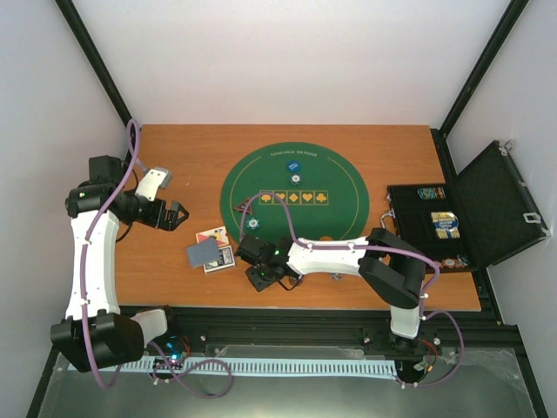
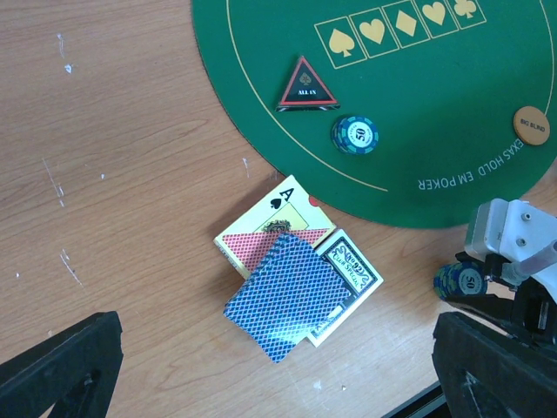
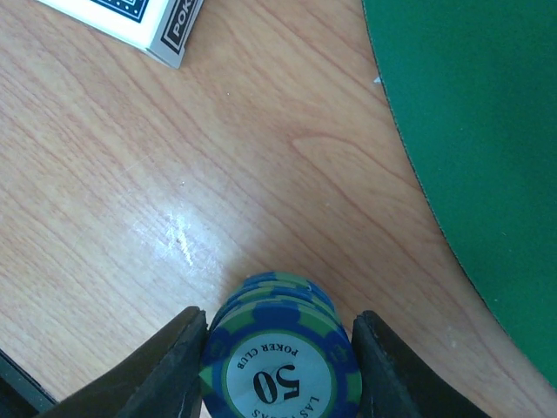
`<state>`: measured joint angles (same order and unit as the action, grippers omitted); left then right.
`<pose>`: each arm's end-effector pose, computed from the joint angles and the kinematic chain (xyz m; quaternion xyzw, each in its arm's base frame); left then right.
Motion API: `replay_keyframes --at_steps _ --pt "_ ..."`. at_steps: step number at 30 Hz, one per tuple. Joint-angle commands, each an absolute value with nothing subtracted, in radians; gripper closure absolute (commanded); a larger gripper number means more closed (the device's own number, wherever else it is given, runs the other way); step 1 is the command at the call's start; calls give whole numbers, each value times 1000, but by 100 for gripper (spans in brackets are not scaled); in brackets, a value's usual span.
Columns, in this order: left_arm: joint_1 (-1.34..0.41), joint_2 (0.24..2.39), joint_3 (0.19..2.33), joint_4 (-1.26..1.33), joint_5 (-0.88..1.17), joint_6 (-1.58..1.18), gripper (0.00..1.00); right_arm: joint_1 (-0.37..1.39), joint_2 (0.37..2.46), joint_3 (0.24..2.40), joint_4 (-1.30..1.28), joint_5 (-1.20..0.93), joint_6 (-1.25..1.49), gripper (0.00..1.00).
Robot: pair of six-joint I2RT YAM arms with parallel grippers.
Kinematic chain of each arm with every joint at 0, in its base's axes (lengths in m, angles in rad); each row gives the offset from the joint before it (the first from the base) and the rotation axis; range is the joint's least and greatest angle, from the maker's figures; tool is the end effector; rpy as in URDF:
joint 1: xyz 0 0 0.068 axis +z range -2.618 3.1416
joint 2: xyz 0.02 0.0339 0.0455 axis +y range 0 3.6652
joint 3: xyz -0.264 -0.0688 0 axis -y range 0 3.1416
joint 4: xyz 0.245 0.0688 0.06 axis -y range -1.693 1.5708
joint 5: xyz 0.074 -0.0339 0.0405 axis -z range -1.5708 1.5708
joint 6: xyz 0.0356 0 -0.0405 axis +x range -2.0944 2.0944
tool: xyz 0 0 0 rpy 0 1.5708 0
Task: Distribute texas hold em gaming equipment
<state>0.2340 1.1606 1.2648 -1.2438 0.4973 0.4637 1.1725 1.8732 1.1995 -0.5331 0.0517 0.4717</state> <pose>0.1947 0.0290 0.3451 0.1608 0.9345 -0.1550 0.2770 0.1439 0.3371 0.1572 -0.3331 0.9250 0.1152 0.1418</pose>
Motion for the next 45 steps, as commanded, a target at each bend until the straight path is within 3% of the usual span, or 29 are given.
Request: replay_keyframes --at_steps 1,6,13,26,45 --pt "239 1144 1270 -1262 503 465 0 1185 1837 1245 -560 78 469 64" --pt "239 1146 1276 -1265 506 465 0 1183 1812 1279 -601 103 460 69" --pt "240 1144 1278 -1270 507 468 0 1155 1760 1285 -652 141 444 69" --pt "239 1134 1282 -1278 498 476 0 818 1642 1093 -610 117 363 70" --pt "239 1150 1301 -1283 490 482 0 654 1825 1114 -514 75 308 71"
